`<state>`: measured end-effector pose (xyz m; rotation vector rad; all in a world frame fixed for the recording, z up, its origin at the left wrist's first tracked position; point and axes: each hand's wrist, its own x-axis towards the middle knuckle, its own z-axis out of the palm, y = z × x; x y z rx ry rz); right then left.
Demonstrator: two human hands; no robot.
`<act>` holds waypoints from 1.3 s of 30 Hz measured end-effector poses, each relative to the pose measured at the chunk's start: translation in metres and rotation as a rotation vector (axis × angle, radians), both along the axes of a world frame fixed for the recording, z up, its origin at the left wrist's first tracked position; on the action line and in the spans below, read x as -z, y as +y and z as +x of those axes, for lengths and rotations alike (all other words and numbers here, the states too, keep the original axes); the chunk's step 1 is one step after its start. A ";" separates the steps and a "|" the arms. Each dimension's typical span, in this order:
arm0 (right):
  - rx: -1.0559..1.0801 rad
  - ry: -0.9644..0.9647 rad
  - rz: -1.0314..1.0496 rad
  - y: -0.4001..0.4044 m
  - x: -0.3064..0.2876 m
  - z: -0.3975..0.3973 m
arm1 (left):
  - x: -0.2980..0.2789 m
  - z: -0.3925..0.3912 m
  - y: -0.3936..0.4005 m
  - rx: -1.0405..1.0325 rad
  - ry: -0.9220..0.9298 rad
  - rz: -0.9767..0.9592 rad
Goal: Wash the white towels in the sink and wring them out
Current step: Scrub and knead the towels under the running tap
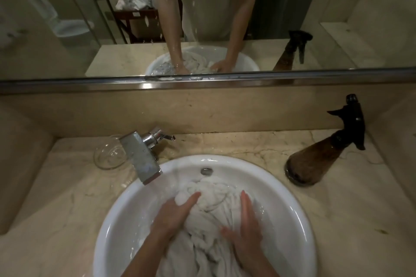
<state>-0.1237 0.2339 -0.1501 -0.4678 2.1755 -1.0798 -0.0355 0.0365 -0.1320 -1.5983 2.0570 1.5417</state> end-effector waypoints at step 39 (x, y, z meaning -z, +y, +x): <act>0.125 -0.045 -0.114 -0.042 -0.094 -0.033 | -0.102 0.037 0.068 -0.704 0.773 0.138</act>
